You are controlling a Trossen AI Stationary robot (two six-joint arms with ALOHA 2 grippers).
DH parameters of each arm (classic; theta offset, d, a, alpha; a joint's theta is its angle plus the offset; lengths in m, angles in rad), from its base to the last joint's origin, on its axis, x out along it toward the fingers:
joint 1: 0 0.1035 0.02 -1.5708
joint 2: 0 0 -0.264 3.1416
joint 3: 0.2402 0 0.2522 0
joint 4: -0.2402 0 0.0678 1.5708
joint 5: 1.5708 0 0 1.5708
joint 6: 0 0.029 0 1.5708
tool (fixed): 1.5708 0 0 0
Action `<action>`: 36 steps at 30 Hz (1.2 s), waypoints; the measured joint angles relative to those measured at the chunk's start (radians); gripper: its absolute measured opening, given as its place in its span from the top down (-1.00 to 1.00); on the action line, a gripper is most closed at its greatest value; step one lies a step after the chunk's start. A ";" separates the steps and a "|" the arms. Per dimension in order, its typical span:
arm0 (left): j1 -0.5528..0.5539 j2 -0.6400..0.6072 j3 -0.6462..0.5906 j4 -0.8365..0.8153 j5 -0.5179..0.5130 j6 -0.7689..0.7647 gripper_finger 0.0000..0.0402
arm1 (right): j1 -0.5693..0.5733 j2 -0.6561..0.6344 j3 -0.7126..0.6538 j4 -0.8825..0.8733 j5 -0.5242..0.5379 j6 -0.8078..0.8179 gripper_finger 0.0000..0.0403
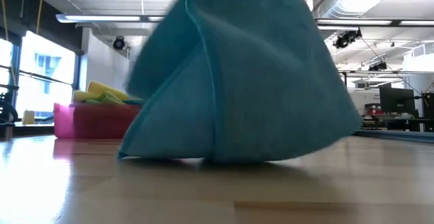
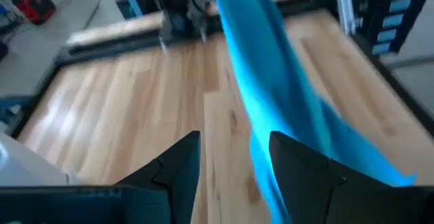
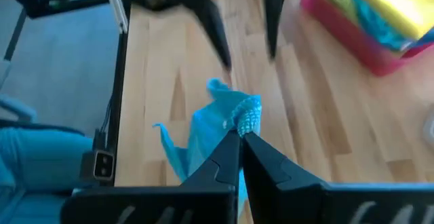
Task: Fold microfiber towels
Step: Fold the blue microfiber cloth
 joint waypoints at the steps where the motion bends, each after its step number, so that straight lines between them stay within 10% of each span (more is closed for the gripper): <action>1: 0.000 0.016 -0.003 0.003 0.001 0.000 0.18 | 0.003 -0.001 0.011 -0.003 0.009 -0.004 1.00; 36: -0.026 0.389 0.000 0.236 0.057 -0.202 0.18 | -0.023 -0.001 0.023 -0.072 0.171 0.047 1.00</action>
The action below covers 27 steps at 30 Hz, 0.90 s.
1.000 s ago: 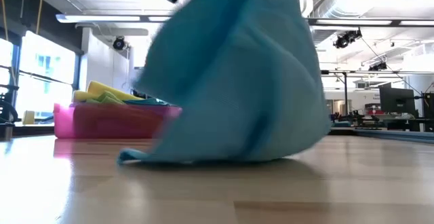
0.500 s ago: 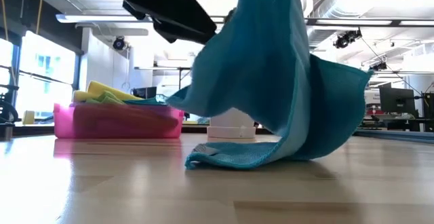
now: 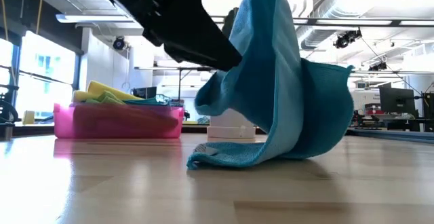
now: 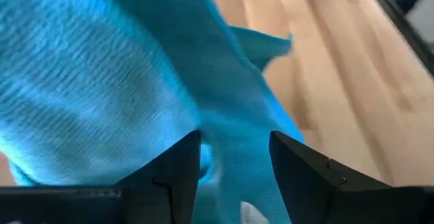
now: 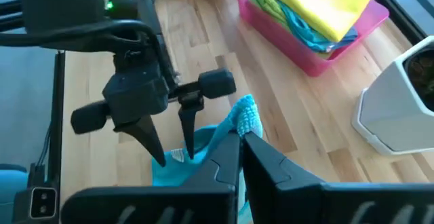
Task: Fold microfiber towels
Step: Fold the blue microfiber cloth
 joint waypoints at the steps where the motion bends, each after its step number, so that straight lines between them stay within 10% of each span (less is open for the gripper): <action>1: -0.003 0.000 0.000 0.008 -0.027 0.001 0.18 | 0.000 0.000 0.000 0.001 0.004 0.001 1.00; 9: -0.004 0.002 0.000 0.036 -0.269 -0.001 0.18 | 0.000 0.000 0.000 0.012 0.019 0.026 1.00; 27: 0.010 0.107 0.000 0.051 -0.351 -0.093 0.18 | -0.011 0.001 0.000 0.036 0.065 0.029 1.00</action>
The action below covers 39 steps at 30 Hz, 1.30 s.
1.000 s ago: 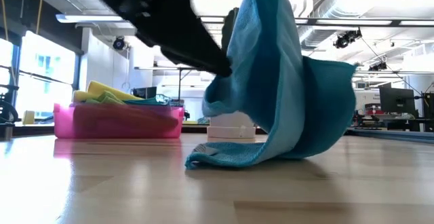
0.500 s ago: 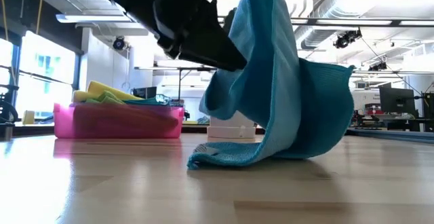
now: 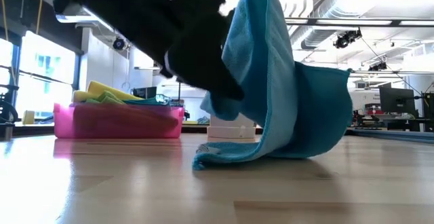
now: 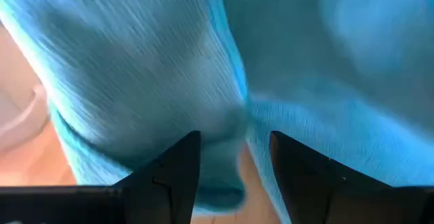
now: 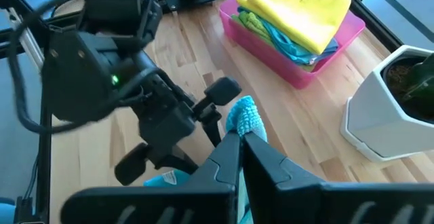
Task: Fold microfiber towels
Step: Fold the blue microfiber cloth
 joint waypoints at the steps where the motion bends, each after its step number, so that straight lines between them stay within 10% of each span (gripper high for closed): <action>1: 0.002 0.008 0.000 -0.002 0.000 -0.012 0.18 | 0.000 0.000 0.000 0.000 0.000 0.000 1.00; 22: -0.017 -0.015 0.000 -0.054 0.008 -0.015 0.99 | 0.000 0.000 0.000 -0.021 0.000 -0.008 1.00; 39: -0.150 -0.626 0.002 -0.339 -0.148 0.300 1.00 | 0.153 -0.001 0.002 -0.010 -0.011 -0.259 1.00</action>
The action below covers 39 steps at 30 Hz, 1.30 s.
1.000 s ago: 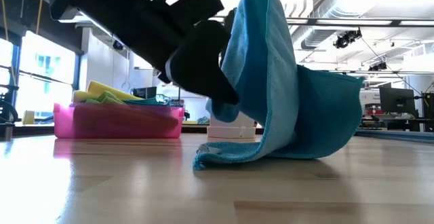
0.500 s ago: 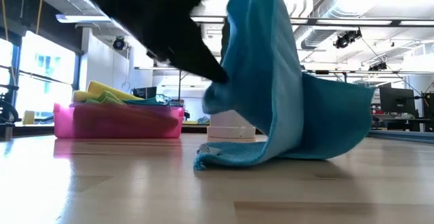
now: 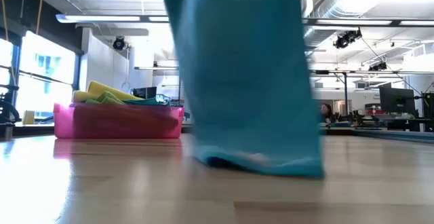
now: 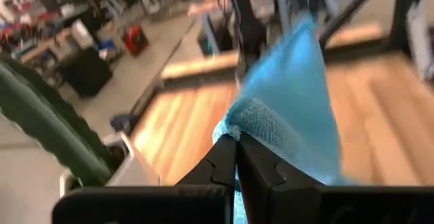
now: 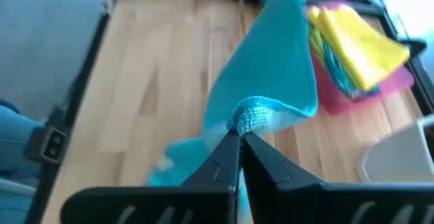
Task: Fold microfiber towels
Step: Fold the blue microfiber cloth
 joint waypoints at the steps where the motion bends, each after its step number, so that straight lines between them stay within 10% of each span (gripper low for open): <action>1: -0.009 -0.029 0.001 0.012 0.000 0.024 1.00 | 0.007 0.000 0.008 0.013 0.000 -0.015 1.00; 17: -0.091 -0.076 0.087 -0.004 0.060 -0.018 1.00 | -0.001 -0.004 0.221 -0.231 0.125 0.179 1.00; 25: -0.005 -0.077 0.087 -0.003 -0.191 0.193 1.00 | -0.052 -0.004 0.261 -0.415 0.220 0.143 1.00; 39: 0.216 -0.077 0.087 0.002 -0.247 0.688 1.00 | -0.209 -0.003 0.259 -0.526 0.522 -0.165 1.00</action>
